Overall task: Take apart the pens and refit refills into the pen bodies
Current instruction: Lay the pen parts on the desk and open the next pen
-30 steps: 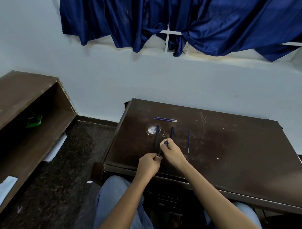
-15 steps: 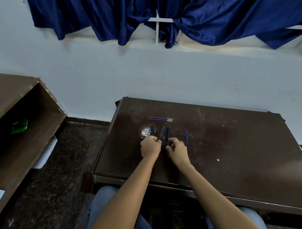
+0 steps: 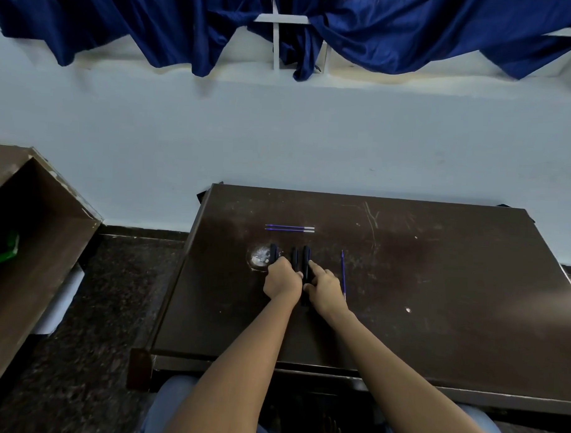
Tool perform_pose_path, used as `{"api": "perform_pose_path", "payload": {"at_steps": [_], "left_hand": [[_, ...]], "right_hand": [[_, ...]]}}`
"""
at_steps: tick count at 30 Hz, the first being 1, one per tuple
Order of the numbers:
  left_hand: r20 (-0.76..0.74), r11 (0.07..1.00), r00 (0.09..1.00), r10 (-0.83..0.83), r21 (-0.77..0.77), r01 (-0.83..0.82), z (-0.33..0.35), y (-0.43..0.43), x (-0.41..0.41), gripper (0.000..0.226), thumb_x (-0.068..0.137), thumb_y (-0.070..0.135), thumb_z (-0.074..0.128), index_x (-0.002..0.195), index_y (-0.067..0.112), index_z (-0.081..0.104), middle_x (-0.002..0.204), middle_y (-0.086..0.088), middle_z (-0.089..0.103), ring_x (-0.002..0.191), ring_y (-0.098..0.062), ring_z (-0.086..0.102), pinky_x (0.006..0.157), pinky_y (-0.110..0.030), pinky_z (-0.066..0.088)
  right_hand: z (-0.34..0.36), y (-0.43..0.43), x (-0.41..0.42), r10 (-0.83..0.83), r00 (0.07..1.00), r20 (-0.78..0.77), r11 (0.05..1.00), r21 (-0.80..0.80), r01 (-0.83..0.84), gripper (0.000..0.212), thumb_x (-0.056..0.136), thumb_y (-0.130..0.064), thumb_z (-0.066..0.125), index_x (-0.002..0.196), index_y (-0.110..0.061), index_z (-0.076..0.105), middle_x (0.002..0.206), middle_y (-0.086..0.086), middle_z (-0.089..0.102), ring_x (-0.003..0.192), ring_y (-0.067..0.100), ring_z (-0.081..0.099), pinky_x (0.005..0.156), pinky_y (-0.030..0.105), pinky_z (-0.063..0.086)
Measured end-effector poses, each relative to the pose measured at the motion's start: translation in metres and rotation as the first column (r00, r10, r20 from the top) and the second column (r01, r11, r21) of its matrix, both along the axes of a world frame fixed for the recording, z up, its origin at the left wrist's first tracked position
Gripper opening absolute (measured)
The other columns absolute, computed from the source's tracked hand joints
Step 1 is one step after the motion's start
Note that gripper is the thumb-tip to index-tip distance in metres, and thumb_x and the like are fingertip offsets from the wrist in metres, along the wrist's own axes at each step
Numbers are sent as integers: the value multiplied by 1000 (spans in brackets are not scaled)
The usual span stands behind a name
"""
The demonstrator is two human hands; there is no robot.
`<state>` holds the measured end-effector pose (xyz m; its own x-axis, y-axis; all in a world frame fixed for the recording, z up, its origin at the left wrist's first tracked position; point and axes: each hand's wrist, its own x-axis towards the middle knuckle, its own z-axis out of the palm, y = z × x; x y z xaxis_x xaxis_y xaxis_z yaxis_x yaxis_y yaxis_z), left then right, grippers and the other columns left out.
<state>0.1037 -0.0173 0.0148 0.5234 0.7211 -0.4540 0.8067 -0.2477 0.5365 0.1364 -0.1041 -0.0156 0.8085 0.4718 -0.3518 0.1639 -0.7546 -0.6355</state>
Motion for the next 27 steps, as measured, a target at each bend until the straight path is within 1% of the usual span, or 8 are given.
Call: {"api": "perform_pose_path", "payload": {"at_steps": [4, 9, 14, 19, 21, 23, 25, 27], "left_hand": [[38, 1000, 999, -22, 4, 22, -8, 0, 4, 24, 88, 22, 66, 109, 14, 57, 113, -8, 63, 103, -28, 62, 70, -32, 40], [86, 997, 994, -70, 22, 68, -12, 0, 6, 25, 88, 20, 65, 110, 13, 57, 111, -9, 64, 102, -28, 63, 69, -31, 39], [93, 992, 989, -111, 62, 106, -16, -1, 4, 24, 90, 20, 61, 114, 13, 56, 112, -9, 64, 99, -27, 63, 68, -32, 41], [107, 990, 987, -118, 93, 109, -18, 0, 2, 22, 92, 20, 58, 113, 11, 56, 111, -10, 62, 99, -28, 62, 68, -32, 40], [131, 986, 986, -101, 143, 82, -16, 0, 0, 20, 93, 19, 57, 111, 10, 55, 110, -10, 62, 100, -28, 62, 69, -32, 41], [147, 971, 986, -76, 234, 40, -15, 2, -3, 21, 93, 18, 57, 112, 9, 54, 114, -11, 59, 106, -27, 59, 73, -33, 44], [92, 947, 994, -56, 320, 24, -15, 6, -8, 32, 91, 18, 61, 120, 8, 50, 122, -12, 54, 113, -28, 55, 83, -34, 48], [-1, 954, 1000, -27, 297, 26, -16, 12, -15, 47, 89, 19, 64, 128, 7, 42, 130, -15, 49, 117, -31, 52, 90, -36, 47]], "right_hand": [[-7, 1, 3, 4, 1000, -3, 1000, 4, -4, 62, 91, -9, 57, 148, -17, 33, 131, 17, 50, 120, 30, 50, 100, 37, 41], [-11, -2, 6, 11, 1000, -4, 1000, 24, -11, 63, 91, -8, 57, 148, -18, 33, 130, 16, 50, 118, 29, 51, 99, 33, 41], [-13, -3, 7, 11, 1000, -8, 999, 40, -11, 63, 90, -6, 57, 147, -18, 34, 127, 18, 52, 115, 30, 53, 97, 31, 41], [-12, -3, 8, 16, 1000, -21, 999, 39, -16, 64, 89, -6, 58, 147, -19, 35, 124, 16, 53, 113, 28, 54, 94, 30, 41], [-11, -3, 8, 4, 1000, -30, 999, 48, -3, 64, 89, -6, 59, 147, -19, 35, 122, 16, 55, 111, 27, 55, 93, 30, 42], [-11, -4, 7, -18, 999, -49, 997, 68, 21, 63, 89, -6, 59, 146, -20, 36, 120, 17, 59, 107, 26, 59, 93, 31, 45], [-10, -6, 5, -38, 997, -63, 995, 95, 44, 61, 90, -6, 57, 145, -20, 36, 118, 17, 62, 106, 26, 61, 95, 33, 47], [-9, -10, 1, -49, 995, -81, 993, 99, 57, 58, 91, -8, 56, 144, -21, 37, 116, 17, 63, 106, 27, 61, 97, 38, 49]]}}
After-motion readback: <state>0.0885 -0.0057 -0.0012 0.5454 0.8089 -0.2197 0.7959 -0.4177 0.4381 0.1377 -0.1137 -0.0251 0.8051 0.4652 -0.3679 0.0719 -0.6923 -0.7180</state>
